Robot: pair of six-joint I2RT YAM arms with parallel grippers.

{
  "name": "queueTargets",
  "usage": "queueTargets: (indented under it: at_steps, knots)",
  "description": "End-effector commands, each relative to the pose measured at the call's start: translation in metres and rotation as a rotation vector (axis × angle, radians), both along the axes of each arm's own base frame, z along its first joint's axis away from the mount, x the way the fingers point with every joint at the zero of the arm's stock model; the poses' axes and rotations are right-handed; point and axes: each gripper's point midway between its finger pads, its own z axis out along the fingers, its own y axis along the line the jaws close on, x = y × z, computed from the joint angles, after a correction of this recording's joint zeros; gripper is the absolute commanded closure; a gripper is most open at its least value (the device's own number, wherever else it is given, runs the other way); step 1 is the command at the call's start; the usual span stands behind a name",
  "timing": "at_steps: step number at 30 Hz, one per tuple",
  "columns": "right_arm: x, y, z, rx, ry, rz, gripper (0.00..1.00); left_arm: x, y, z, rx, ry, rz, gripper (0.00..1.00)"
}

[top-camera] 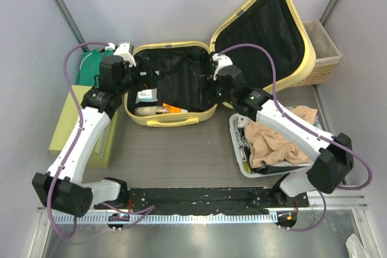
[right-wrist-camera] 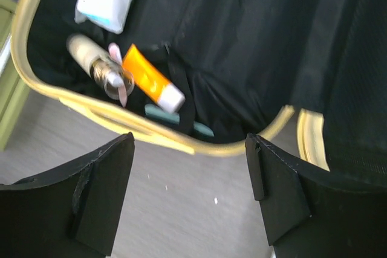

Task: Open, take out, and arrange the luggage
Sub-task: Open the drawer in the storage box.

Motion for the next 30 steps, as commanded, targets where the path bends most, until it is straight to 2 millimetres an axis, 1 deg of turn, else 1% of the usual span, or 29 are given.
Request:
queueTargets:
  at_steps: [1, 2, 3, 4, 5, 6, 7, 8, 9, 10, 11, 12, 13, 14, 15, 16, 17, 18, 19, 20, 21, 22, 24, 25, 26, 27, 28, 29, 30]
  knots:
    - [0.045, 0.029, 0.049, 0.157, -0.125, -0.004, 0.18, 0.038, -0.005, 0.031, -0.064, -0.080, -0.070, 0.00]
    - [0.047, 0.039, 0.047, 0.179, -0.103, 0.030, 0.20, 0.046, 0.002, 0.036, -0.071, -0.087, -0.056, 0.00]
    - [0.048, 0.051, 0.060, 0.218, -0.099, 0.078, 0.21, 0.052, 0.007, 0.036, -0.072, -0.076, -0.036, 0.00]
    - [0.055, 0.062, 0.044, 0.216, -0.056, 0.098, 0.22, 0.063, 0.009, 0.040, -0.096, -0.061, -0.017, 0.00]
    - [0.055, 0.067, 0.039, 0.229, -0.008, 0.108, 0.23, 0.070, 0.020, 0.040, -0.109, -0.042, 0.012, 0.00]
    - [0.056, 0.077, 0.055, 0.269, -0.004, 0.146, 0.24, 0.070, 0.022, 0.033, -0.127, 0.008, 0.012, 0.00]
    - [0.059, 0.086, 0.040, 0.262, 0.043, 0.166, 0.24, 0.078, 0.025, 0.037, -0.164, 0.032, 0.036, 0.00]
    - [0.057, 0.089, 0.036, 0.258, 0.077, 0.180, 0.24, 0.077, 0.035, 0.031, -0.174, 0.078, 0.066, 0.00]
    - [0.057, 0.097, 0.046, 0.275, 0.080, 0.220, 0.24, 0.079, 0.038, 0.035, -0.185, 0.083, 0.080, 0.00]
    - [0.056, 0.100, 0.043, 0.270, 0.093, 0.237, 0.24, 0.080, 0.044, 0.032, -0.185, 0.098, 0.104, 0.00]
    - [0.056, 0.104, 0.031, 0.254, 0.126, 0.251, 0.24, 0.080, 0.049, 0.028, -0.182, 0.113, 0.125, 0.00]
    - [0.054, 0.109, 0.034, 0.267, 0.139, 0.285, 0.24, 0.079, 0.052, 0.026, -0.176, 0.122, 0.137, 0.00]
    - [0.052, 0.112, 0.032, 0.271, 0.155, 0.300, 0.24, 0.079, 0.059, 0.024, -0.160, 0.128, 0.167, 0.00]
    - [0.053, 0.119, 0.026, 0.282, 0.186, 0.313, 0.25, 0.075, 0.065, 0.019, -0.138, 0.146, 0.184, 0.00]
    - [0.052, 0.124, 0.025, 0.302, 0.209, 0.324, 0.25, 0.073, 0.070, 0.017, -0.125, 0.155, 0.204, 0.00]
    - [0.049, 0.130, 0.025, 0.328, 0.237, 0.353, 0.26, 0.071, 0.081, 0.014, -0.102, 0.164, 0.241, 0.00]
    - [0.052, 0.137, 0.023, 0.348, 0.253, 0.361, 0.27, 0.062, 0.085, 0.015, -0.088, 0.175, 0.254, 0.00]
    - [0.050, 0.145, 0.024, 0.373, 0.276, 0.367, 0.28, 0.057, 0.088, 0.011, -0.068, 0.184, 0.258, 0.00]
    - [0.049, 0.151, 0.028, 0.391, 0.270, 0.385, 0.29, 0.054, 0.103, 0.010, -0.061, 0.184, 0.297, 0.00]
    - [0.048, 0.156, 0.030, 0.403, 0.266, 0.395, 0.29, 0.046, 0.110, 0.017, -0.051, 0.165, 0.322, 0.00]
    - [0.043, 0.167, 0.029, 0.416, 0.276, 0.412, 0.29, 0.042, 0.115, 0.009, -0.047, 0.179, 0.338, 0.00]
    - [0.042, 0.174, 0.032, 0.438, 0.259, 0.432, 0.29, 0.039, 0.124, 0.009, -0.050, 0.176, 0.363, 0.00]
    - [0.031, 0.192, 0.030, 0.471, 0.286, 0.453, 0.29, 0.030, 0.131, 0.007, -0.052, 0.168, 0.387, 0.00]
    - [0.027, 0.201, 0.037, 0.502, 0.266, 0.478, 0.30, 0.027, 0.135, 0.005, -0.050, 0.175, 0.400, 0.00]
    - [0.023, 0.208, 0.039, 0.519, 0.265, 0.494, 0.30, 0.024, 0.137, 0.003, -0.050, 0.178, 0.405, 0.00]
    - [0.019, 0.214, 0.042, 0.535, 0.258, 0.504, 0.30, 0.021, 0.137, 0.006, -0.049, 0.169, 0.401, 0.00]
    - [0.010, 0.226, 0.048, 0.561, 0.240, 0.530, 0.30, 0.018, 0.139, 0.003, -0.042, 0.180, 0.400, 0.00]
    - [0.006, 0.230, 0.045, 0.565, 0.237, 0.529, 0.30, 0.016, 0.140, 0.002, -0.045, 0.190, 0.395, 0.00]
    - [0.003, 0.235, 0.042, 0.568, 0.231, 0.531, 0.30, 0.013, 0.137, 0.000, -0.054, 0.203, 0.370, 0.00]
